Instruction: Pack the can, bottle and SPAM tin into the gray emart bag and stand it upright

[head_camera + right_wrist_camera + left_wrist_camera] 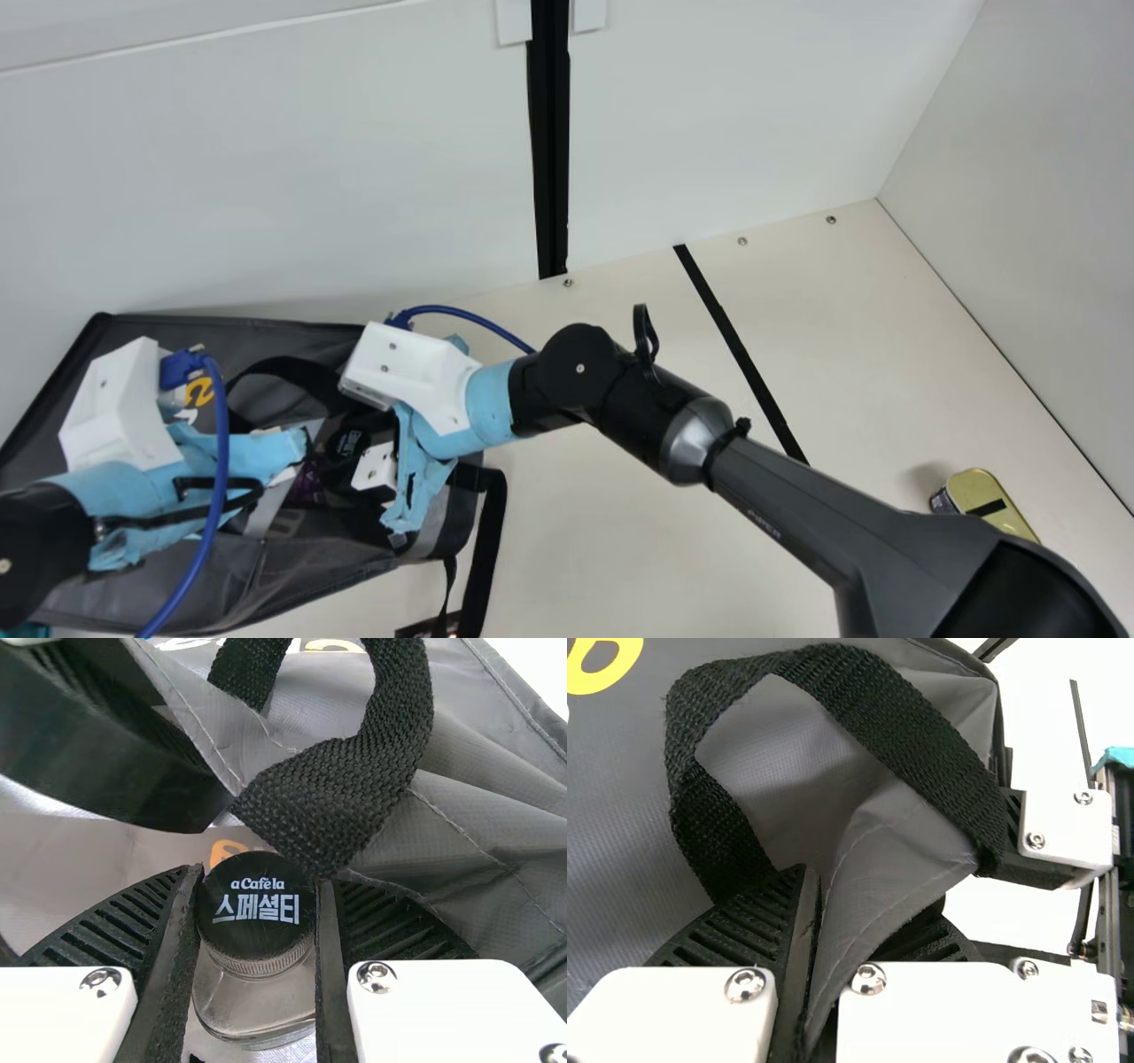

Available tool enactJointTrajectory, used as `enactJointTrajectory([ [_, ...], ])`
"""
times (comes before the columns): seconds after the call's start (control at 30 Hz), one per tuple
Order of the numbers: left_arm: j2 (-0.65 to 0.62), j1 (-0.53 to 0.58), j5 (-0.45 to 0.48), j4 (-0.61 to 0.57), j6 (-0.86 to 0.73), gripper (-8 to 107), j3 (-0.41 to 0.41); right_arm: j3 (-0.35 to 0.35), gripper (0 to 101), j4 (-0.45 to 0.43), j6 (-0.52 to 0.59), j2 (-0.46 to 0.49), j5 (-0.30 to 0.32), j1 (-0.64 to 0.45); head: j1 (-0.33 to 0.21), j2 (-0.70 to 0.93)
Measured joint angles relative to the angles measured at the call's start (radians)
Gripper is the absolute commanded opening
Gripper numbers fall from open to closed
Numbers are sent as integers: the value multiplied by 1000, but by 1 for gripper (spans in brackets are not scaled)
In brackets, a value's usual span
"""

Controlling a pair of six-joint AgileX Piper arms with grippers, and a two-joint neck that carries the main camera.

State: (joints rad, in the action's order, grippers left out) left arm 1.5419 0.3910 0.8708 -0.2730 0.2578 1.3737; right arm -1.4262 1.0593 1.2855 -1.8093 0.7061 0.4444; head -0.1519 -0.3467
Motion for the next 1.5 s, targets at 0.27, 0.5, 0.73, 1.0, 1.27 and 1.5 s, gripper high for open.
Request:
enactJointTrajectory([
  [0.27,0,0,0,0,0,-8,0,-13,50,-11,-5,-11,-1,-3,0,-2],
  [0.5,0,0,0,0,0,-8,0,-18,73,-16,-5,-13,5,-13,0,0],
  [0.73,0,0,0,0,0,-8,0,-17,95,-24,-5,-6,10,-28,0,-2],
  [1.0,0,0,3,0,0,-8,0,0,95,-26,-3,20,22,-51,0,-2],
  [1.27,0,0,3,0,0,-8,0,34,95,-9,21,68,64,-97,0,-2],
  [1.5,0,0,3,0,0,-8,0,69,95,10,40,114,109,-151,0,-2],
])
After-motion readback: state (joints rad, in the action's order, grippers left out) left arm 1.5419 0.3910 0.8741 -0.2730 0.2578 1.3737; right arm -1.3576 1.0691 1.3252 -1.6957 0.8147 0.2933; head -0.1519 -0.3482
